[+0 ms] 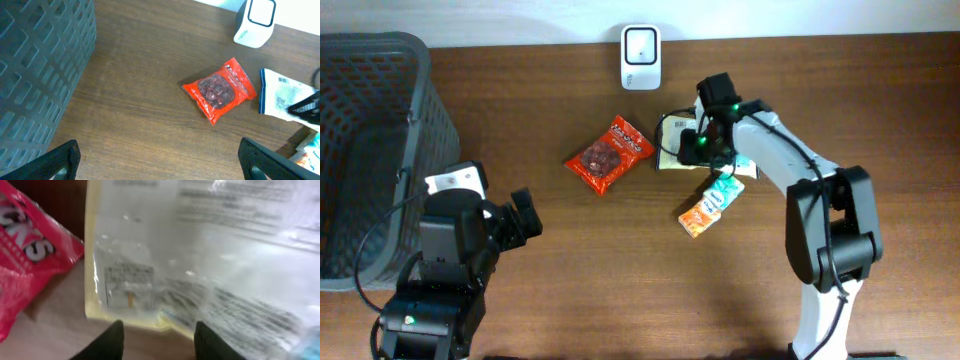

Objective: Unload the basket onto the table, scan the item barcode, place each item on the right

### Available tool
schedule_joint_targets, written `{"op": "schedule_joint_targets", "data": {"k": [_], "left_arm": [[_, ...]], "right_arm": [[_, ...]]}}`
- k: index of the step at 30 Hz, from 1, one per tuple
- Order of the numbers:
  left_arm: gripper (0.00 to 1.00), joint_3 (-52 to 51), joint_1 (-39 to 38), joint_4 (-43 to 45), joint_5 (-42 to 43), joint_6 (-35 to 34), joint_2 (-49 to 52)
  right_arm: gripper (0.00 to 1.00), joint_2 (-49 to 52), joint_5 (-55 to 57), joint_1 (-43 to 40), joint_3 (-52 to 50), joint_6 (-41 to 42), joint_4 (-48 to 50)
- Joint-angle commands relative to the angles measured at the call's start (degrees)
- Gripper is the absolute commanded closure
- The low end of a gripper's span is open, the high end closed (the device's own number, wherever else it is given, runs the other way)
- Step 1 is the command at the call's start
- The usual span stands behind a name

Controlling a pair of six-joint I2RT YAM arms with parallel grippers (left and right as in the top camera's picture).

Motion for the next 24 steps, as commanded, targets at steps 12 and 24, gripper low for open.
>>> {"op": "schedule_joint_targets", "data": {"k": [12,24], "left_arm": [[0.01,-0.2,0.3,0.1,0.2,-0.5,-0.3],[0.01,-0.2,0.3,0.1,0.2,-0.5,-0.3]], "right_arm": [[0.55,3.0,13.8,-6.1,-2.4,1.2,5.0],[0.39,-6.2,5.0,-4.5,1.1,1.0,-1.2]]}}
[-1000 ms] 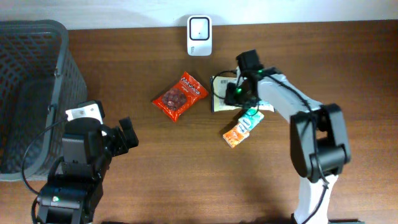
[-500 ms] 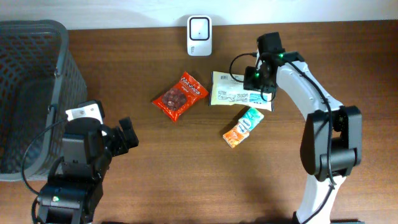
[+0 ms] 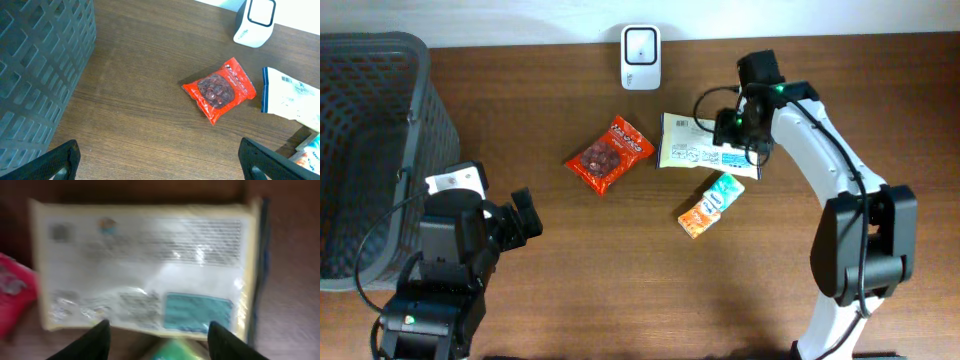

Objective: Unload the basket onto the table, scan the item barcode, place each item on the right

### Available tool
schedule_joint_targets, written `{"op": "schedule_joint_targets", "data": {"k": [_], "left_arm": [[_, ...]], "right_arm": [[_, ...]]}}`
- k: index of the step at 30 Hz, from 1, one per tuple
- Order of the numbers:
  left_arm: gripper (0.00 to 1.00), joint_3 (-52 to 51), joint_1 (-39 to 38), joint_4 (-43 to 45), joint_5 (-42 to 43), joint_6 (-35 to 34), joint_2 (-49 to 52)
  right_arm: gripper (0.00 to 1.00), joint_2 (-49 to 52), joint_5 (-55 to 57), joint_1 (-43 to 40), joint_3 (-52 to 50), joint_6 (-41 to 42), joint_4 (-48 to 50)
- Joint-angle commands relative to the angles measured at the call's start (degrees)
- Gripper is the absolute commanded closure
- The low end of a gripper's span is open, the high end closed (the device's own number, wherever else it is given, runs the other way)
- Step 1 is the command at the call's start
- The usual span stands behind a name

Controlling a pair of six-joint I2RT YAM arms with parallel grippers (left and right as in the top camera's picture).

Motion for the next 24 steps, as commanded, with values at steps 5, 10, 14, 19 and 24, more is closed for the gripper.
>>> {"op": "schedule_joint_targets", "data": {"k": [5,10,14,19,24], "left_arm": [[0.01,-0.2,0.3,0.1,0.2,-0.5,-0.3],[0.01,-0.2,0.3,0.1,0.2,-0.5,-0.3],[0.01,-0.2,0.3,0.1,0.2,-0.5,-0.3],[0.01,-0.2,0.3,0.1,0.2,-0.5,-0.3],[0.01,-0.2,0.3,0.1,0.2,-0.5,-0.3]], "right_arm": [[0.39,7.1,1.2,6.5,-1.4,4.9,9.2],[0.38,8.2,4.4,8.0,-0.5,5.7,7.6],[0.27,2.1,6.8,6.9,4.9,3.5,-3.2],[0.01,0.2,6.3,0.1,5.0,-0.9,-5.7],[0.01,0.6,-2.2,-11.6,3.8,-0.9,-4.0]]}}
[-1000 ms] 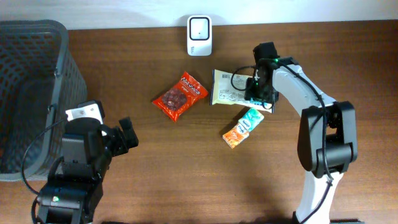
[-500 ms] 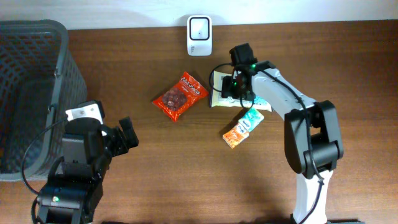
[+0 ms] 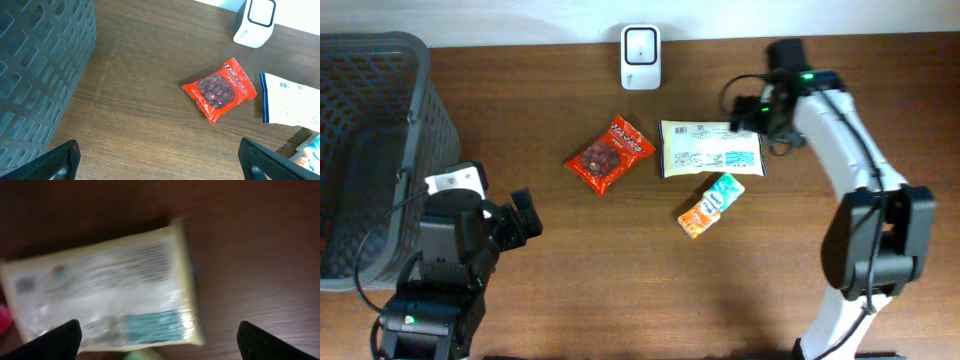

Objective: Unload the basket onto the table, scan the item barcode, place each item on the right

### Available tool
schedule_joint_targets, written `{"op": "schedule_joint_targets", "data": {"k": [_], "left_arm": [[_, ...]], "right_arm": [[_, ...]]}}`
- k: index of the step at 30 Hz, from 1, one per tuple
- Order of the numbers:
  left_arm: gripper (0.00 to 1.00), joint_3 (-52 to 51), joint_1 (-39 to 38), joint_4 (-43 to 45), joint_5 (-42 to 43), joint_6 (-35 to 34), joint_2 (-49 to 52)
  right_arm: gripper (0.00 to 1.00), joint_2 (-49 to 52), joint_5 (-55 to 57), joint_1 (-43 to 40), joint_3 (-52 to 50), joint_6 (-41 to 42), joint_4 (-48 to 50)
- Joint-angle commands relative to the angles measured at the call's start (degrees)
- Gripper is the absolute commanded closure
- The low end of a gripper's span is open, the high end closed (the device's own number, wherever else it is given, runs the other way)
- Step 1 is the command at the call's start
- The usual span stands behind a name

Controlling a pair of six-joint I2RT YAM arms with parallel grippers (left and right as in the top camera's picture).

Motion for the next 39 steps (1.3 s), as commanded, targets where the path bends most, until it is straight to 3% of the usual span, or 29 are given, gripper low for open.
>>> {"op": "schedule_joint_targets", "data": {"k": [1,3,8,13,16,18,20,24,27,32,36,39], "left_arm": [[0.01,-0.2,0.3,0.1,0.2,-0.5,-0.3],[0.01,-0.2,0.3,0.1,0.2,-0.5,-0.3],[0.01,-0.2,0.3,0.1,0.2,-0.5,-0.3],[0.01,-0.2,0.3,0.1,0.2,-0.5,-0.3],[0.01,-0.2,0.3,0.1,0.2,-0.5,-0.3],[0.01,-0.2,0.3,0.1,0.2,-0.5,-0.3],[0.01,-0.2,0.3,0.1,0.2,-0.5,-0.3],[0.01,-0.2,0.3,0.1,0.2,-0.5,-0.3],[0.01,-0.2,0.3,0.1,0.2,-0.5,-0.3],[0.01,-0.2,0.3,0.1,0.2,-0.5,-0.3],[0.01,-0.2,0.3,0.1,0.2,-0.5,-0.3],[0.01,-0.2,0.3,0.1,0.2,-0.5,-0.3]], "right_arm": [[0.01,0.3,-10.2,-5.6,-1.6,-3.0,0.7],[0.01,1.6,-15.8,-6.4,-4.8,-8.1,4.4],[0.01,5.3,-19.6,-6.3,-10.6,-8.2,14.4],[0.01,10.6,-20.8,-6.3,-10.8,-8.0,16.3],[0.41,13.1,-26.9,-6.3,-10.8,-8.6,16.4],[0.82,13.0,-31.5,-5.7,-10.8,-10.2,16.8],[0.96,13.0,-32.2,-5.4,-10.7,-10.2,16.9],[0.96,10.8,-35.7,-5.2,-8.2,-12.8,14.7],[0.96,4.1,-31.2,-6.4,-5.0,-12.8,10.9],[0.96,-11.0,-1.6,-2.3,-3.8,-13.0,6.4],[0.96,-13.5,26.2,9.8,-3.8,-11.2,4.5],[0.96,-10.3,27.6,18.4,-3.8,-10.9,5.9]]}}
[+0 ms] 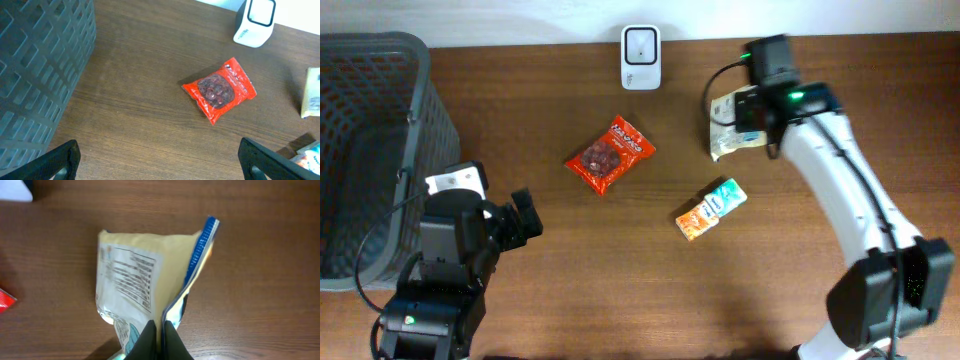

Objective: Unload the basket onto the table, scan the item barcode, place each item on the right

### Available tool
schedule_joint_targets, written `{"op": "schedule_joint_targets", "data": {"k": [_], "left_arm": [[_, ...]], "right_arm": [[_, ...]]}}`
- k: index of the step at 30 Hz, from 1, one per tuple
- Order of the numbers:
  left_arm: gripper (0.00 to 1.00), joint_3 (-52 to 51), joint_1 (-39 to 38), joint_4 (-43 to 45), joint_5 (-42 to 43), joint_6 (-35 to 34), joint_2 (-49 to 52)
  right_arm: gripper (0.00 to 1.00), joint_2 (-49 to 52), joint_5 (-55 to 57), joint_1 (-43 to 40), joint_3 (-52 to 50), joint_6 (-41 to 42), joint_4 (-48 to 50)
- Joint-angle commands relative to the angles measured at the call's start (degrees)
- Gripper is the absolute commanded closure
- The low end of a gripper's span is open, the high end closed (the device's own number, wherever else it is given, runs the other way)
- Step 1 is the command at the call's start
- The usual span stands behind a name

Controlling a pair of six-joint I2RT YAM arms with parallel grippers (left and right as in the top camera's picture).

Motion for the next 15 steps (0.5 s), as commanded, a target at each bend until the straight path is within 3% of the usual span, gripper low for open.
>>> {"op": "schedule_joint_targets", "data": {"k": [1,5,7,8,9,11,12,13,15], "left_arm": [[0.01,-0.2,0.3,0.0,0.2,-0.5,-0.3],[0.01,-0.2,0.3,0.0,0.2,-0.5,-0.3],[0.01,-0.2,0.3,0.0,0.2,-0.5,-0.3],[0.01,-0.2,0.3,0.0,0.2,-0.5,-0.3],[0.01,-0.2,0.3,0.0,0.2,-0.5,-0.3],[0.01,-0.2,0.3,0.0,0.2,-0.5,-0.3],[0.01,-0.2,0.3,0.0,0.2,-0.5,-0.3],[0.01,-0.2,0.3,0.0,0.2,-0.5,-0.3],[0.01,-0.2,0.3,0.0,0.2,-0.5,-0.3]], "right_arm": [[0.96,3.2,7.4,7.8,0.6,1.3,1.6],[0.96,5.0,6.8,18.1,0.6,7.9,3.8],[0.93,5.1,-0.9,21.1,0.6,9.8,5.7],[0.86,5.1,-4.4,21.7,0.6,11.4,6.5],[0.65,5.1,-8.5,22.3,0.6,13.9,7.4],[0.58,5.0,-12.3,22.0,0.7,16.2,8.2],[0.47,4.9,-13.9,21.3,1.2,16.1,7.3],[0.24,4.9,-14.3,20.9,1.7,16.1,6.4],[0.01,4.8,-14.3,18.2,3.1,16.7,3.5]]}}
